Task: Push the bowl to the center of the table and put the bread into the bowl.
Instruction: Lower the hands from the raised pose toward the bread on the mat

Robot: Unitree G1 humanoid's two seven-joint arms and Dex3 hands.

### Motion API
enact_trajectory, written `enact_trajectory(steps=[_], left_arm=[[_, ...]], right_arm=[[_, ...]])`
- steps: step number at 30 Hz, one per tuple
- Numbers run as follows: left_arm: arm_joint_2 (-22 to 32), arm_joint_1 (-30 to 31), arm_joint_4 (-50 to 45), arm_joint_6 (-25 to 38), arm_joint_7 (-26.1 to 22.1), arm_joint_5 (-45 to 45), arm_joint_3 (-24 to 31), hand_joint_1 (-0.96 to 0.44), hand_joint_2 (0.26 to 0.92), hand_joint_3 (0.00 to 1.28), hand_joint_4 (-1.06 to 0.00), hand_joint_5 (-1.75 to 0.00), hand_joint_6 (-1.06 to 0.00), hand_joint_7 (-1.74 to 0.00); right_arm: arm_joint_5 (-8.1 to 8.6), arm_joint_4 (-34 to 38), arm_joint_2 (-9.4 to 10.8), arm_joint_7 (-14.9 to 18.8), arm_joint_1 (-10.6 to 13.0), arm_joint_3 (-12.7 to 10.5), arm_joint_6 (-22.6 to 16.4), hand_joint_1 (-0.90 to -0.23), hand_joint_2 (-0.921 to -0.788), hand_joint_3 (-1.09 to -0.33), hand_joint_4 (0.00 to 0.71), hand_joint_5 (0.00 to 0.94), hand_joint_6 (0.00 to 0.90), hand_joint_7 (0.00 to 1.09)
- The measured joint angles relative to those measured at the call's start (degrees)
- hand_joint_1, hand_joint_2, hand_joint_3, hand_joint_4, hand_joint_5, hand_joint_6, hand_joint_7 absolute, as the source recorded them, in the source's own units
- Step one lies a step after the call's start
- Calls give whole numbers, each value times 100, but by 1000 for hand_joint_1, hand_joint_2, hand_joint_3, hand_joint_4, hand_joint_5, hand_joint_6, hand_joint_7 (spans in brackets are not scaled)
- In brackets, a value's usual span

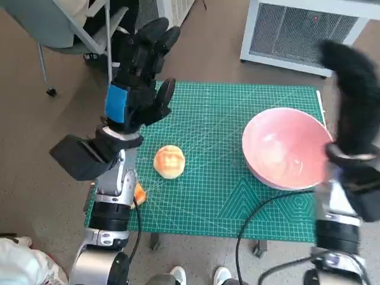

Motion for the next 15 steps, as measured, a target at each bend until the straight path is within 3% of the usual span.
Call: enact_trajectory(steps=[8, 15], left_arm=[[-1, 86, -71, 68, 3, -24, 24, -313, 816, 693, 1, -487, 1, -769], [-29, 112, -85, 136, 3, -35, 18, -308, 811, 706, 1, -474, 1, -761]], right_arm=[[-158, 778, -403, -625, 207, -595, -369, -556, -921, -790, 281, 0, 85, 468], [-117, 1629, -627, -730, 224, -836, -543, -539, -921, -799, 260, 0, 83, 461]])
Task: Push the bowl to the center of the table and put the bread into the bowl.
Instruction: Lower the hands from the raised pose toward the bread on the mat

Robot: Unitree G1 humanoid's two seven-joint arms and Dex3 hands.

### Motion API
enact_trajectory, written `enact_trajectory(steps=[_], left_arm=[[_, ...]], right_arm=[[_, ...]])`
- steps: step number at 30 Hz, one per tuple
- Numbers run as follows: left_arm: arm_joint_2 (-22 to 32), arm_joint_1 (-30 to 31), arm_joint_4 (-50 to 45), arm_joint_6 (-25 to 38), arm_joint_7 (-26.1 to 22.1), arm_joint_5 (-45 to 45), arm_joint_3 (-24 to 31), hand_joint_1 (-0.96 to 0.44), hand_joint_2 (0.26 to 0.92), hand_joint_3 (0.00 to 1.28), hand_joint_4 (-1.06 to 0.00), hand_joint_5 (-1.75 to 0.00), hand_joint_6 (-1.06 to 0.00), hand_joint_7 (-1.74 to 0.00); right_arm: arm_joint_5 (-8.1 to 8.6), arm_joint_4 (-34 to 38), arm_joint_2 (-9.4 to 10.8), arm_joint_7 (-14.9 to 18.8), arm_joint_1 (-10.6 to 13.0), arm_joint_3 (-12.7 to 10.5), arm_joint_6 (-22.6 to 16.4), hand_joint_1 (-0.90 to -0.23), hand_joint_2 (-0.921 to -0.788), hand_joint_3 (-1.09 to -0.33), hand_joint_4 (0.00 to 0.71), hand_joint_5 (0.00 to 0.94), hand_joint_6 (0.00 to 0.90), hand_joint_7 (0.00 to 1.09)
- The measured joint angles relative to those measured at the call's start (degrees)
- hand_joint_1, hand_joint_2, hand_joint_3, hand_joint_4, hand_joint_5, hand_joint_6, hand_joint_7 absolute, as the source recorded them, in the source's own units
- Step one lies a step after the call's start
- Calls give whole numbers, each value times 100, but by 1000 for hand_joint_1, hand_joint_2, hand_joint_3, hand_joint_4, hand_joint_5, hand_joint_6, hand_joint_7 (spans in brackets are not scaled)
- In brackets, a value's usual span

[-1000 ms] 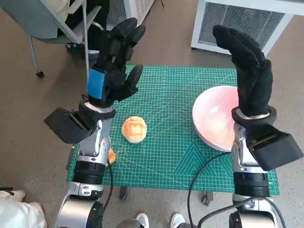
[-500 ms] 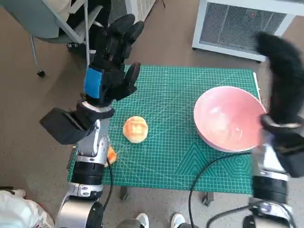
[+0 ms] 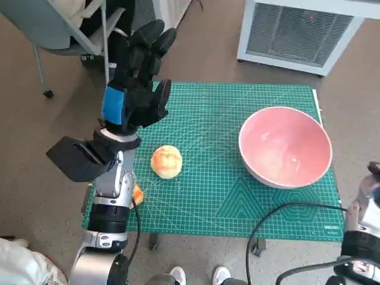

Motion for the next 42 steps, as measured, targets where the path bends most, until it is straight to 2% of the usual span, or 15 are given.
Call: enact_trajectory(steps=[4, 6, 11, 15, 23, 26, 31, 37, 42], left_arm=[[-5, 1, -2, 6, -1, -32, 6, -306, 809, 709, 1, -473, 1, -761], [-2, 1, -2, 13, -1, -61, 16, -304, 807, 712, 1, -476, 1, -763], [2, 1, -4, 30, -1, -83, 21, -301, 805, 716, 1, -478, 1, -766], [3, 5, -16, 48, -1, -91, 20, -295, 803, 721, 1, -479, 1, -767], [25, 24, -111, 116, -11, -118, 22, -292, 799, 729, 1, -480, 1, -769], [49, 27, -140, 147, -13, -128, 32, -292, 797, 732, 1, -480, 1, -770], [83, 32, -156, 201, -37, -142, 37, -293, 795, 734, 1, -478, 1, -768], [117, 56, -157, 213, -60, -158, 47, -295, 794, 733, 1, -477, 1, -766], [175, 130, -218, 244, -45, -157, 52, -297, 794, 729, 1, -478, 1, -768]], right_arm=[[95, 658, -157, 1, -11, -110, 11, -524, -921, -801, 253, 0, 85, 452], [146, 965, -220, 4, -25, -163, 51, -504, -921, -809, 246, 1, 100, 404], [276, 1732, -321, 54, -129, -271, 378, -495, -921, -817, 237, 0, 136, 322], [410, 2166, -328, 172, -207, -340, 642, -510, -921, -786, 231, 0, 197, 235], [397, 2653, -312, 172, -361, -340, 1293, -512, -921, -775, 226, 0, 208, 175], [390, 2715, -256, 112, -415, -323, 1512, -513, -921, -774, 232, 4, 207, 167], [343, 2798, -54, -12, -506, -249, 1758, -517, -921, -768, 250, 11, 212, 164], [327, 2841, 155, -32, -563, -167, 1895, -521, -921, -769, 251, 9, 216, 165], [284, 2847, 340, -32, -737, -56, 1972, -508, -921, -779, 249, 7, 224, 172]])
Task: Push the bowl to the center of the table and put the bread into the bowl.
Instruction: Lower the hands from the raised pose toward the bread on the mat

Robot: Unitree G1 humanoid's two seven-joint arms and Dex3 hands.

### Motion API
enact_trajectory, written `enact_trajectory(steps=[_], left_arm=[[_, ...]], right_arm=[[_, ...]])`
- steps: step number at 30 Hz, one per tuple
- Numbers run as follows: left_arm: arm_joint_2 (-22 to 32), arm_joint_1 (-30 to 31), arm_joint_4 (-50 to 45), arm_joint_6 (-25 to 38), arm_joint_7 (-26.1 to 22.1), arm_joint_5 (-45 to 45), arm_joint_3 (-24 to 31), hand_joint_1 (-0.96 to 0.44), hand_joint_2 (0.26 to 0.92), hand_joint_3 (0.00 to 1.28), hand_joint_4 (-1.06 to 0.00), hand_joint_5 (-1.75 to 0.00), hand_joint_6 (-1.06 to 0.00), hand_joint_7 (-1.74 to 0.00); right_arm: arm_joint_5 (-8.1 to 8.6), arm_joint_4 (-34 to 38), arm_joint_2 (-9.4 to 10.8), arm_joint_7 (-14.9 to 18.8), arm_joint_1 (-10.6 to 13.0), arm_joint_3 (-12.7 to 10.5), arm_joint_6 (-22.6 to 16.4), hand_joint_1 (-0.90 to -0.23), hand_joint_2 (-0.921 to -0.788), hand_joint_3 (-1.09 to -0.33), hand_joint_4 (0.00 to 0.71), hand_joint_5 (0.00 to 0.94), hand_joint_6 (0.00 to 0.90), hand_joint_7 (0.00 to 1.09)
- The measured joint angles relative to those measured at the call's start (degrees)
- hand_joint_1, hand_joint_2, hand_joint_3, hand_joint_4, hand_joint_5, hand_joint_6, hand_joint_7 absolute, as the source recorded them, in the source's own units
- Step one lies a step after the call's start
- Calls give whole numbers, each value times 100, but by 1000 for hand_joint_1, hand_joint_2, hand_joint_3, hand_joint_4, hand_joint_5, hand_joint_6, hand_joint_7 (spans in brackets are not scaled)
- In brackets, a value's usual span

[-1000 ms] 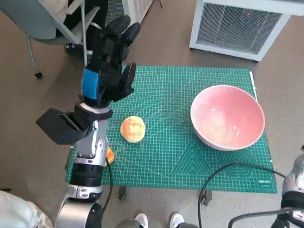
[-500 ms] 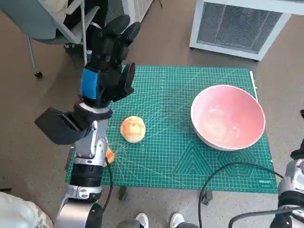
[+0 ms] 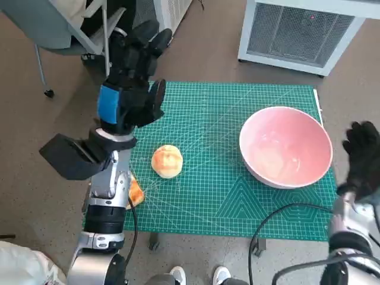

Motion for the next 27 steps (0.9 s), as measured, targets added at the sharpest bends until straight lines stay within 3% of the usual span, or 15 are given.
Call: enact_trajectory(steps=[8, 16, 27], left_arm=[[21, 41, -129, 58, 26, 5, -11, -305, 796, 714, 1, -476, 1, -776], [129, 169, -322, 123, 50, 10, -7, -322, 800, 697, 1, -481, 1, -782], [286, 300, -521, 150, 100, 39, 31, -297, 806, 691, 1, -484, 1, -786]], right_arm=[[-161, 22, 219, 17, -227, 126, 127, -480, -921, -796, 243, 2, 219, 177], [-209, 52, 435, 15, -449, 262, 374, -503, -921, -801, 262, 11, 227, 193], [-206, 86, 721, 57, -629, 274, 587, -496, -921, -801, 269, 10, 212, 206]])
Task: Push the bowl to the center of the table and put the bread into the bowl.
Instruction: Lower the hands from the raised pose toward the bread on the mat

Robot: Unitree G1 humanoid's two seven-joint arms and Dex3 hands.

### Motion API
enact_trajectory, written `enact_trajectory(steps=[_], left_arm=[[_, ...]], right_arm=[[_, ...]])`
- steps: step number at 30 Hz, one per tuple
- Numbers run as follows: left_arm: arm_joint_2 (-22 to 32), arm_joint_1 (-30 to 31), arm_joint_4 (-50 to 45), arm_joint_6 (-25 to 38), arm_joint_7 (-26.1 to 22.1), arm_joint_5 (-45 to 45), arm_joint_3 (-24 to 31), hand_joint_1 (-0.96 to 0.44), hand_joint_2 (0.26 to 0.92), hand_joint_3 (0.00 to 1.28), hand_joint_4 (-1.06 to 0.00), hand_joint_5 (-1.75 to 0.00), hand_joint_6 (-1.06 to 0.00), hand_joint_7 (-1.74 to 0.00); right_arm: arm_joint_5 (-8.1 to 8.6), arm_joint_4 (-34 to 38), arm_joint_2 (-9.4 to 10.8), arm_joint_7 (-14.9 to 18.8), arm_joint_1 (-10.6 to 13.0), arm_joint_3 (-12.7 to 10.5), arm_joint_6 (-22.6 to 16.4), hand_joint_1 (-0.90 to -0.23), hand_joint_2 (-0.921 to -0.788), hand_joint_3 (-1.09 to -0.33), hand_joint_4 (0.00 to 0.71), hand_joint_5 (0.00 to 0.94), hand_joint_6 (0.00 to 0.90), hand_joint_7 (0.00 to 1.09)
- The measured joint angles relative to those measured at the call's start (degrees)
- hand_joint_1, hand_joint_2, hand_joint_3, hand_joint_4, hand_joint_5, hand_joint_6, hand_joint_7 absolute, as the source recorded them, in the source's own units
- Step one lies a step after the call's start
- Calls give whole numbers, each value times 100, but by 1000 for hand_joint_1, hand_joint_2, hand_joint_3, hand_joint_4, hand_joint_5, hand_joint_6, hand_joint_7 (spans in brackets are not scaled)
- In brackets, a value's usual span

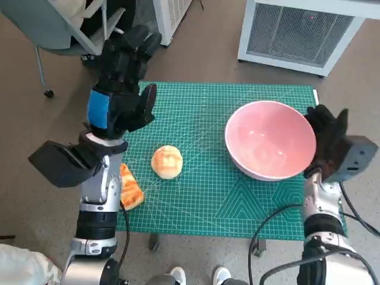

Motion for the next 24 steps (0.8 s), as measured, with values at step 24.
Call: enact_trajectory(steps=[24], left_arm=[[80, 334, -358, 56, 386, 73, 106, -319, 815, 677, 1, -489, 1, -799]], right_arm=[[-87, 53, 674, 30, -401, 109, 278, -505, -921, -802, 256, 2, 188, 249]])
